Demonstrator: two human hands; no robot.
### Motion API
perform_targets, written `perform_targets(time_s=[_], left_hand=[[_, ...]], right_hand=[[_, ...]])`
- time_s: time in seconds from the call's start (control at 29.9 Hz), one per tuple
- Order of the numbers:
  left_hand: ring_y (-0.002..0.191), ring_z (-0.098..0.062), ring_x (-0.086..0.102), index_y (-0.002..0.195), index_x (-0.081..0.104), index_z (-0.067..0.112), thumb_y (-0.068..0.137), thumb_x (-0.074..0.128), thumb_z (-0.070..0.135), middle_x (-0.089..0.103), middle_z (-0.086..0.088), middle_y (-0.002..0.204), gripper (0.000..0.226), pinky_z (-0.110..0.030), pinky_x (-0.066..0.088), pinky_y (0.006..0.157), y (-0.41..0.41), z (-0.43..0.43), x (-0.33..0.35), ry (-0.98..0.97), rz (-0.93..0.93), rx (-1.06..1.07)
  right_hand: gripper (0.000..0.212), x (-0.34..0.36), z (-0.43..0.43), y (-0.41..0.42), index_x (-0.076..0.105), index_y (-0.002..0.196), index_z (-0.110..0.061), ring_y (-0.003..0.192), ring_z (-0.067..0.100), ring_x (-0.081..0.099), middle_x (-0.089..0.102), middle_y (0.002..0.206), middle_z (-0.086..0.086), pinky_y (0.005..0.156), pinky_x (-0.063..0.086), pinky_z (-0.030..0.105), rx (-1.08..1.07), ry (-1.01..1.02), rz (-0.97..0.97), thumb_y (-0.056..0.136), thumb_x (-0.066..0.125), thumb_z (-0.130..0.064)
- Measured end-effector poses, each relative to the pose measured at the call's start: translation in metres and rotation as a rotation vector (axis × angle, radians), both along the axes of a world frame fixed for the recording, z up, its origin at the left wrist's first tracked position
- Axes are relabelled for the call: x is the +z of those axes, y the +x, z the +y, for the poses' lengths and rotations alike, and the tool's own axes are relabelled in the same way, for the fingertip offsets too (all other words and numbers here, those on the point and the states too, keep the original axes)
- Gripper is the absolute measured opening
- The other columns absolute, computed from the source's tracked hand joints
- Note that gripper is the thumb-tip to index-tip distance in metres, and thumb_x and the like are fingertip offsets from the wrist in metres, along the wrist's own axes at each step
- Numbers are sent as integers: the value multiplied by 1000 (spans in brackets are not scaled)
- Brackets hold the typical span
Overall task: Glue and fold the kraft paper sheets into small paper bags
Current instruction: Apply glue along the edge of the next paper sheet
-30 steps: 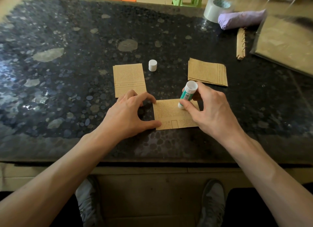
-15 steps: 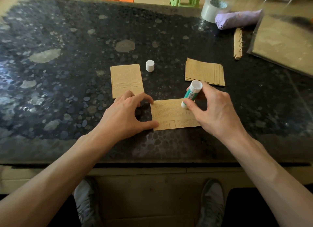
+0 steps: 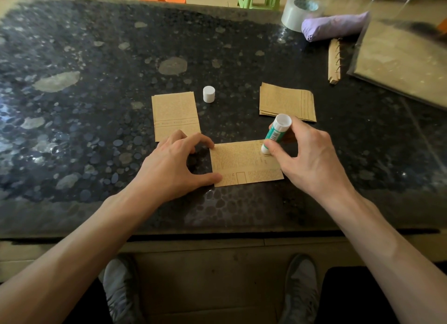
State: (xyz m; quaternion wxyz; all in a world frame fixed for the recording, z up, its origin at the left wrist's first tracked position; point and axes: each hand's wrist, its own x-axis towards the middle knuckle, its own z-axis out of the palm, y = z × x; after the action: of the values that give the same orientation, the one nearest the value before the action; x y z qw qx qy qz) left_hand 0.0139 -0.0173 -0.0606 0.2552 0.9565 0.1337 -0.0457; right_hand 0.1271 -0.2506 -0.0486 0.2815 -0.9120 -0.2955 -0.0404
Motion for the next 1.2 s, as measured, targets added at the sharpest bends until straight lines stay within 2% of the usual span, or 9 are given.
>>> perform_targets(time_s=[0.13,0.33,0.53,0.7,0.77,0.9,1.0,1.07,1.2], left_hand=[[110,-8,42,129,50,51,68,72,72,44,14,112,68,-32,41,83,0,0,0,-3,-6,-2],[110,-9,44,129,49,51,68,72,72,44,13,113,68,-33,42,83,0,0,1,-4,2,1],[110,-9,43,128,49,51,66,70,73,44,13,112,69,-33,42,82,0,-1,1,-5,4,1],[110,-8,42,128,48,52,66,70,74,43,13,113,69,-33,42,82,1,-1,0,-6,8,2],[109,-8,42,128,48,52,68,71,73,43,14,112,68,-33,41,82,1,-1,0,-2,4,2],[109,-7,41,128,48,52,69,73,72,42,15,111,68,-32,40,81,1,-1,0,6,1,4],[107,-7,41,128,49,51,69,74,71,42,14,111,67,-32,40,80,1,-1,0,17,-1,8],[106,-6,40,128,48,51,69,73,71,42,14,110,67,-31,39,79,1,-1,-1,24,-2,10],[106,-8,41,127,48,52,69,72,72,42,14,109,66,-32,38,78,0,-2,-2,20,-10,9]], right_hand=[[31,0,-1,1,60,115,-16,99,3,55,55,107,-15,74,40,6,-9,-18,9,96,72,-36],[29,1,-3,1,60,114,-15,98,5,57,57,106,-13,79,44,15,-4,-17,-1,96,72,-34],[33,-2,-5,1,60,118,-13,98,4,56,58,109,-10,78,40,10,-31,-20,-32,95,72,-34],[29,9,-10,5,62,117,-13,90,-7,61,61,106,-12,80,44,1,-94,198,-21,97,71,-32],[31,12,-6,6,63,118,-14,99,-9,63,63,106,-15,86,50,7,-37,259,50,96,71,-34],[33,6,13,-5,66,125,-20,105,0,68,69,110,-16,92,58,28,112,280,209,95,75,-31],[37,1,26,-11,64,125,-24,109,1,66,68,110,-19,94,58,33,160,275,226,92,78,-33],[37,1,34,-11,61,122,-26,113,0,64,66,111,-23,97,57,29,176,271,221,90,80,-34],[35,-1,46,-15,59,118,-29,110,-6,62,63,110,-24,91,50,8,196,207,224,90,80,-34]])
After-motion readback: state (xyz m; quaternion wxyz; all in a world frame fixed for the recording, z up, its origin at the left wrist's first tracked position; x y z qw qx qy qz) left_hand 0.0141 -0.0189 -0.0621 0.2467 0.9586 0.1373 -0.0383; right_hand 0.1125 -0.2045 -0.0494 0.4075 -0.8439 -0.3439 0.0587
